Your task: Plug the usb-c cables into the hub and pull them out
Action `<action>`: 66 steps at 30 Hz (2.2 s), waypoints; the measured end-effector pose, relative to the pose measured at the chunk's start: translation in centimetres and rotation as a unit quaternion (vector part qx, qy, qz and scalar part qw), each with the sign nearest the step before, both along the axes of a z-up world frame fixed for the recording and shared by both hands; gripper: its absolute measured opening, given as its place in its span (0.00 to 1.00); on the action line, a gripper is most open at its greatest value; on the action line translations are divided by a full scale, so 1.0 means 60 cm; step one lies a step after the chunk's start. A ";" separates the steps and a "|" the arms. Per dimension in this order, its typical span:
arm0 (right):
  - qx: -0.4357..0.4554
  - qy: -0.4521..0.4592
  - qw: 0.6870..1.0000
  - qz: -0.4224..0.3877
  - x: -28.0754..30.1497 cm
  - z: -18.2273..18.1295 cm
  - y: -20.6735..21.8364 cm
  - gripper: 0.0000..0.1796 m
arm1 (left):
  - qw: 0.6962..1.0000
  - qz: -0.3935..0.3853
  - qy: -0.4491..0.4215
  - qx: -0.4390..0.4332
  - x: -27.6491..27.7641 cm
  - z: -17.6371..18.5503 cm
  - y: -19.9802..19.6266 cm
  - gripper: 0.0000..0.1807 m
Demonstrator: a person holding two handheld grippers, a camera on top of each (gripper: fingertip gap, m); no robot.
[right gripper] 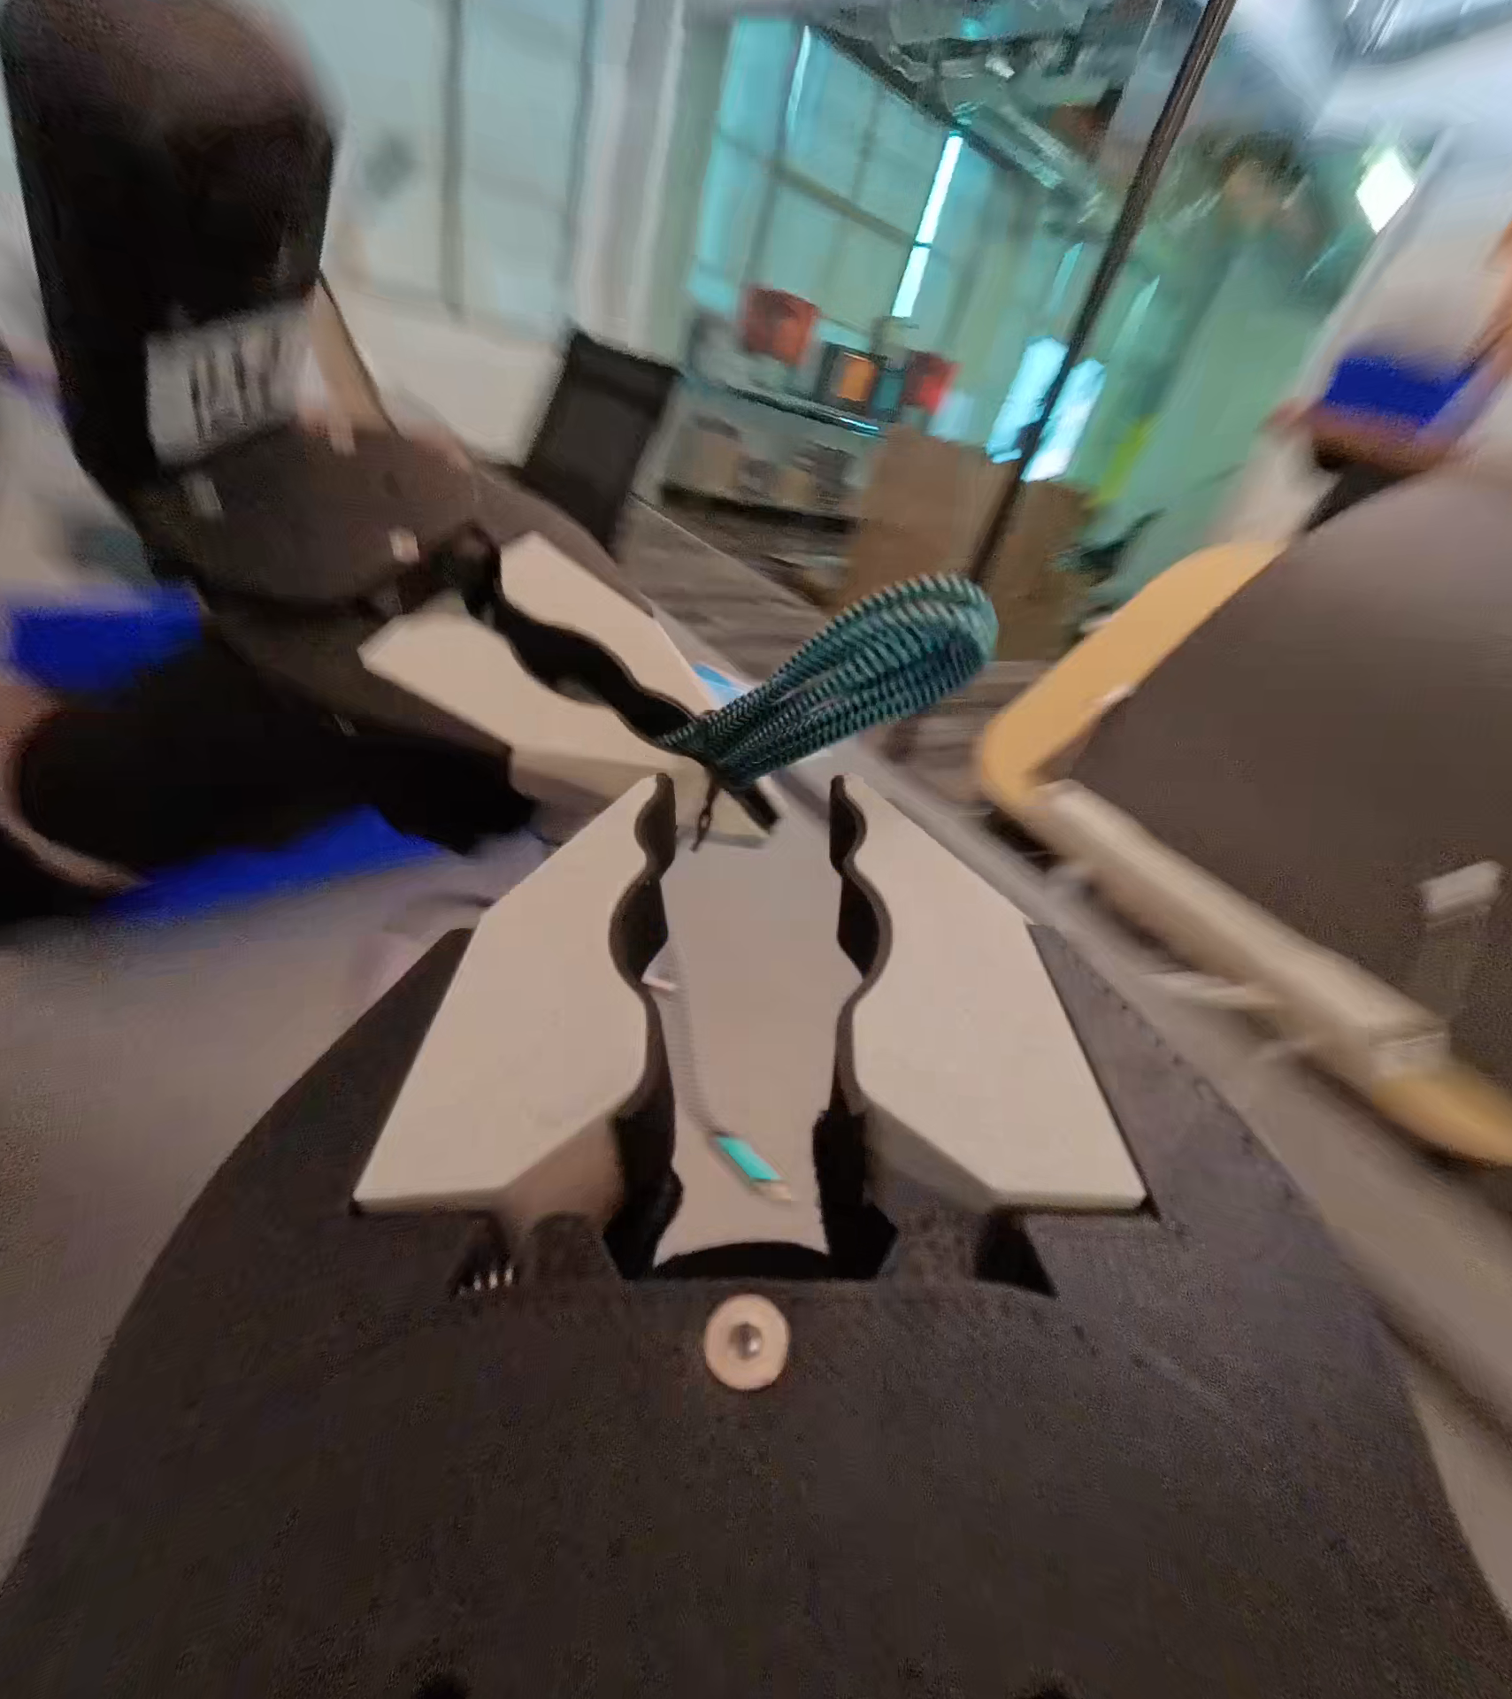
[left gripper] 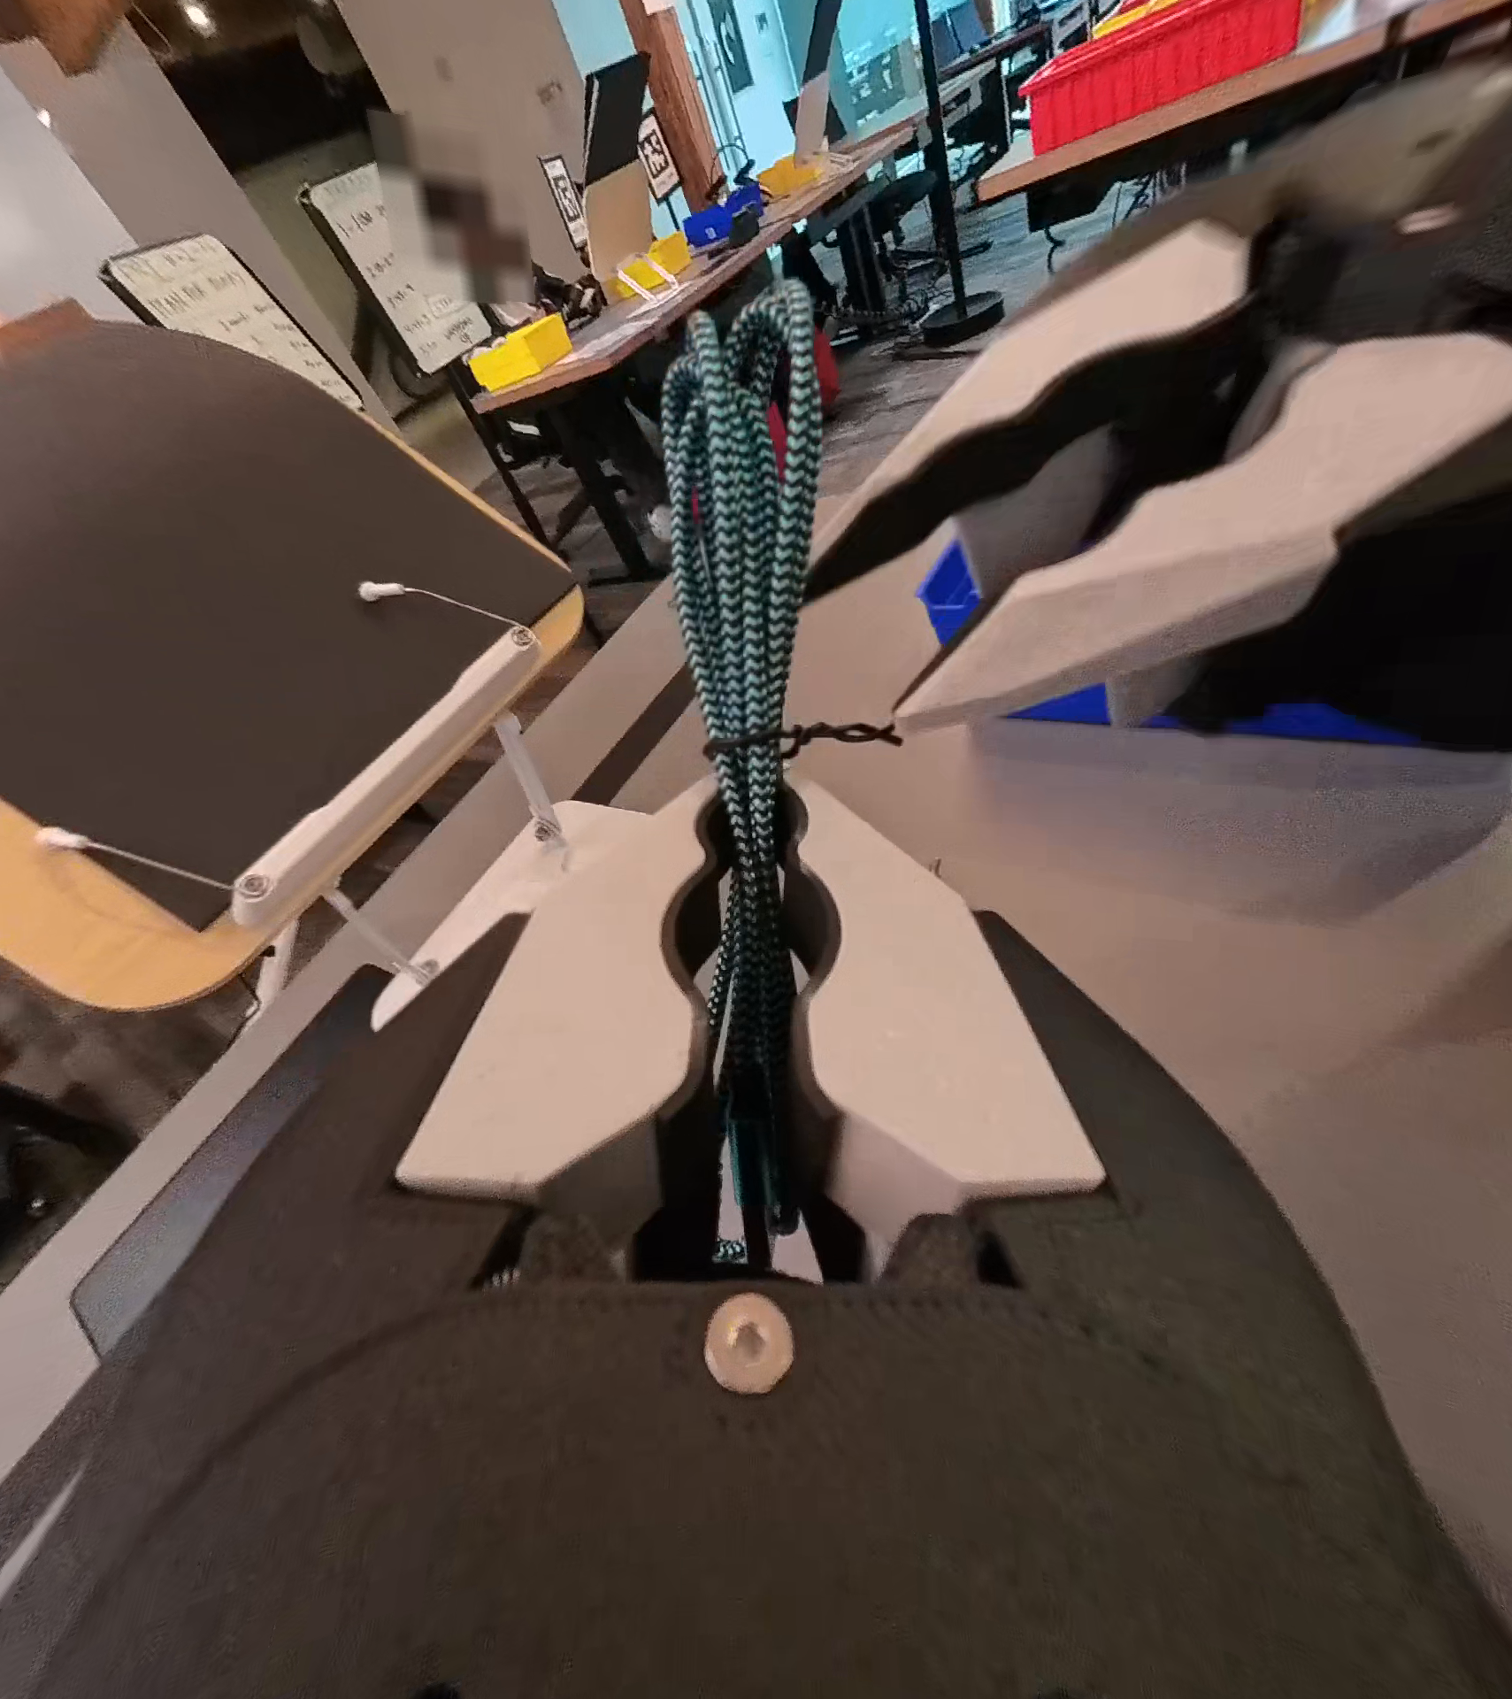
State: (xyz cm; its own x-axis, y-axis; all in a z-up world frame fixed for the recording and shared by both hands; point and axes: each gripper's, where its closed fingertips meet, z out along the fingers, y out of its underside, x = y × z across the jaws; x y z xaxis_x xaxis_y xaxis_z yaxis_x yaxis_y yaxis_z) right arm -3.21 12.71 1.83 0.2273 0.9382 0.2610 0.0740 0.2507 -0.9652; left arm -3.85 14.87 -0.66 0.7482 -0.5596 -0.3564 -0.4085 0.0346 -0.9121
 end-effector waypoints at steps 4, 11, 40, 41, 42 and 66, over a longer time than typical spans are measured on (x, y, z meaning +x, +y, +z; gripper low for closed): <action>0.333 -0.146 0.925 -0.114 -0.003 -0.004 -0.002 0.11 | 1.000 0.001 -0.002 -0.021 0.002 -0.003 0.002 0.02; 0.433 -0.209 0.862 -0.162 -0.016 -0.022 0.009 0.03 | 0.999 0.006 -0.014 -0.035 0.005 -0.004 0.003 0.02; 0.420 -0.208 0.869 -0.156 -0.020 -0.009 0.005 0.01 | 0.999 0.016 -0.005 -0.042 0.003 -0.002 0.002 0.02; 0.414 -0.205 0.873 -0.154 -0.020 -0.009 0.005 0.00 | 0.999 0.017 -0.006 -0.041 0.002 -0.002 0.001 0.02; 0.398 -0.200 0.882 -0.151 -0.020 -0.008 0.005 0.00 | 0.999 0.016 -0.007 -0.040 0.002 -0.001 0.000 0.02; 0.376 -0.186 0.897 -0.137 -0.017 -0.003 -0.007 0.08 | 0.999 0.021 -0.017 -0.022 -0.001 0.008 0.000 0.02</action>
